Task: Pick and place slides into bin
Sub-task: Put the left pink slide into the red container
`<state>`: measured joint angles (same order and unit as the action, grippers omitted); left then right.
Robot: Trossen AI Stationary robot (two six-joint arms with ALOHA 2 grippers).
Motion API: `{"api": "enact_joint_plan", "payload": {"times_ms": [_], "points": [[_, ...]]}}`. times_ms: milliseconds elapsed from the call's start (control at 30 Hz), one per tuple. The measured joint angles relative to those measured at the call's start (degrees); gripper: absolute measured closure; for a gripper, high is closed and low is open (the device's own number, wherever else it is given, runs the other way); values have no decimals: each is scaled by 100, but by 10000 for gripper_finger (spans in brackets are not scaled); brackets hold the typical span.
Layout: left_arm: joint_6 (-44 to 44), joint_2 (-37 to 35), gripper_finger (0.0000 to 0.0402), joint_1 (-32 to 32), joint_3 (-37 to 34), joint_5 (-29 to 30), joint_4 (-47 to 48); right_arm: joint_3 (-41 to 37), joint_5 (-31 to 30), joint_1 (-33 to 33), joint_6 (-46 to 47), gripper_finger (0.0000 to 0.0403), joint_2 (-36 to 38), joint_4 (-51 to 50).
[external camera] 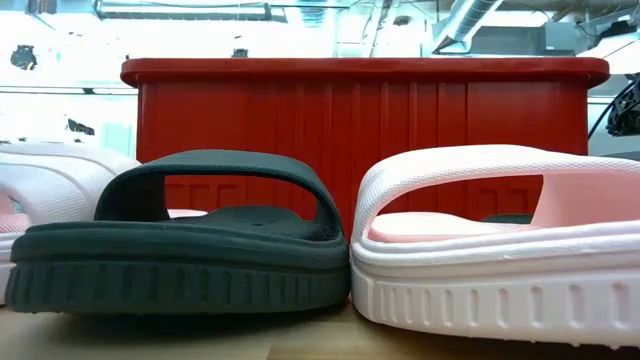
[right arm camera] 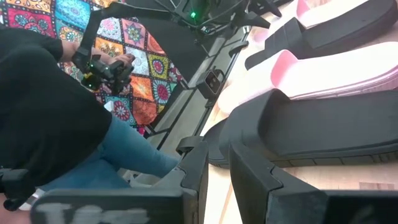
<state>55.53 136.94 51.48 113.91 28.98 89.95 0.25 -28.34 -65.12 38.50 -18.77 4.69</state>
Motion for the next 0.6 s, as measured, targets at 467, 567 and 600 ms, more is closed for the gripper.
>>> {"api": "enact_joint_plan", "payload": {"times_ms": [467,567,600], "points": [[127,-7,269,-33,-234,-132,-112,0,-1,0,0,346,-1,0],[152,-7,272,-39,-234,-134,-116,0,-1,0,0,346,-1,0],[163,-7,277,-38,-234,-136,-116,-1,-1,-2,0,346,-1,0]]}}
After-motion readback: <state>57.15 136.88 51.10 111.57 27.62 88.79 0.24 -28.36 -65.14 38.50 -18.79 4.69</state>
